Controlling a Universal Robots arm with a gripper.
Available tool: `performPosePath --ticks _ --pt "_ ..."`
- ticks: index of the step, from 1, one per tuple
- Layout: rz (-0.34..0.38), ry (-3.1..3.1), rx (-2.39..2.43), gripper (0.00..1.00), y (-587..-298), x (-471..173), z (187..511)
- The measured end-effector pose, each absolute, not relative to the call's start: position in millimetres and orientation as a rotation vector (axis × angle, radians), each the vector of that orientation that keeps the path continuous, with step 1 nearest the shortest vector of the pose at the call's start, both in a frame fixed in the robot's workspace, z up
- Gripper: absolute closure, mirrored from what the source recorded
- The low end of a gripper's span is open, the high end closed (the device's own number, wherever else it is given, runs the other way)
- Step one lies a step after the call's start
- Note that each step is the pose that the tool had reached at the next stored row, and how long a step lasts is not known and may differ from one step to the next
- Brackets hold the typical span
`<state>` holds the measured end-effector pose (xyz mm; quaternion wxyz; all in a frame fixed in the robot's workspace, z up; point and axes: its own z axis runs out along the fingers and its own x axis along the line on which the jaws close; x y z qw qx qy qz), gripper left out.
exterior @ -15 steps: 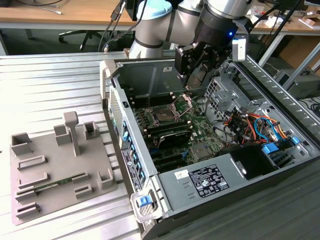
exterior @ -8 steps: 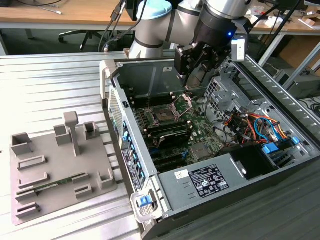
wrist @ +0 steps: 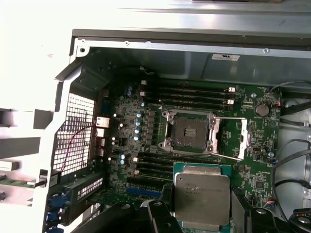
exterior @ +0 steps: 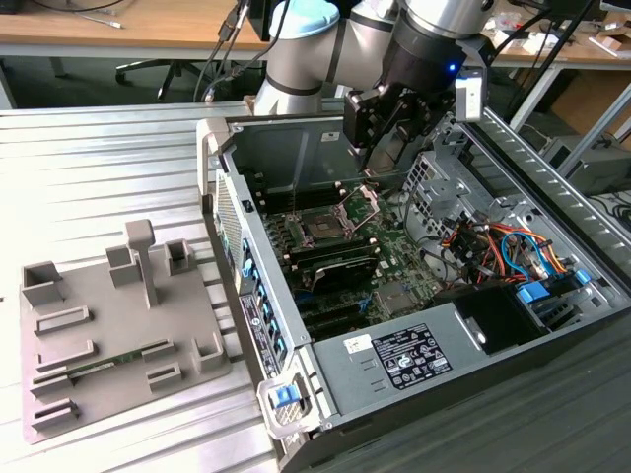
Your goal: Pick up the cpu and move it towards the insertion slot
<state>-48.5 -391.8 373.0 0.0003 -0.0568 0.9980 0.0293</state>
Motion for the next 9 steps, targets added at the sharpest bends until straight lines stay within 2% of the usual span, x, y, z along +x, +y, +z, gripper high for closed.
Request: performPosePath --ticks 9 --pt "0.092 3.135 -0.178 0.45 -390.7 -48.3 370.2"
